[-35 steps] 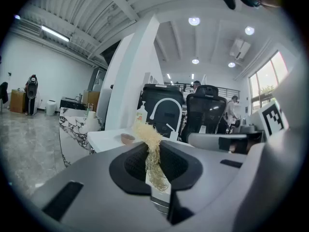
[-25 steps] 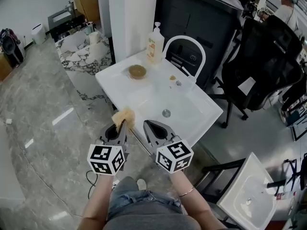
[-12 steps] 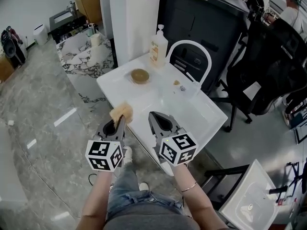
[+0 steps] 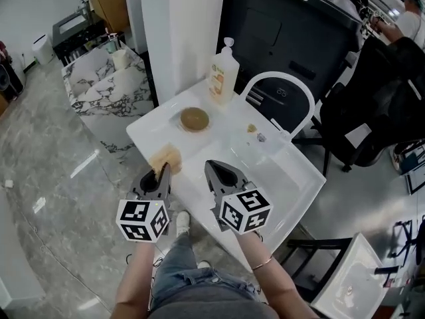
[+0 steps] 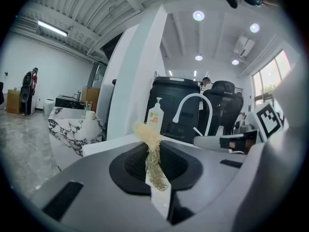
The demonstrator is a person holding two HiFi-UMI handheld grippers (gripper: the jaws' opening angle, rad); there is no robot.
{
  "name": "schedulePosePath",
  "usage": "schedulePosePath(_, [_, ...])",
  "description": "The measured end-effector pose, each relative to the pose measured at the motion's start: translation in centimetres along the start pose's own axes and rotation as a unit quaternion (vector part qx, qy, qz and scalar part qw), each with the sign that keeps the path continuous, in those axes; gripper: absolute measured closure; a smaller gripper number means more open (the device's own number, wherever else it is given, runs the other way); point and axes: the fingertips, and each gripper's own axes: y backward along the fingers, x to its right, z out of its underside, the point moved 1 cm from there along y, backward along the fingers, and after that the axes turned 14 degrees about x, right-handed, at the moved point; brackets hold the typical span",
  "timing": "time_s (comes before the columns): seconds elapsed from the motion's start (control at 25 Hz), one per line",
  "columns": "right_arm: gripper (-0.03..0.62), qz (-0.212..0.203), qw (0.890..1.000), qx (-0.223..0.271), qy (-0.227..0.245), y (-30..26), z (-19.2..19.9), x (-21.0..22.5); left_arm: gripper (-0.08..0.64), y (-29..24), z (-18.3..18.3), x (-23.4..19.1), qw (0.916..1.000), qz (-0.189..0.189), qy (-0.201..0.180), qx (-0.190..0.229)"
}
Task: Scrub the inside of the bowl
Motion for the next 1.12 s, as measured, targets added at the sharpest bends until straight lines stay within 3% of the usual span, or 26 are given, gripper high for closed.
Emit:
schedulePosePath(0.32, [0.583, 0.05, 0.999, -0.017, -0.014, -7.6, 1.3, 4.3, 0.514, -8.3, 0.7, -4.6, 0.9986, 0.041, 0.015, -0.03])
schedulePosePath(0.68, [0.583, 0.1, 0.993, -0.069, 0.002, -14.2, 2.3, 8.8, 0.514, -15.5, 1.1, -7.4, 0.9954, 0.078, 0.025, -0.05])
schedulePosePath(1.12, [0.583, 0.156, 0.983, -0.096, -0.007, -17.1, 5.1, 13.9, 0.514, -20.9, 2.7, -8.6, 0.9912, 0.107, 0.026, -0.074])
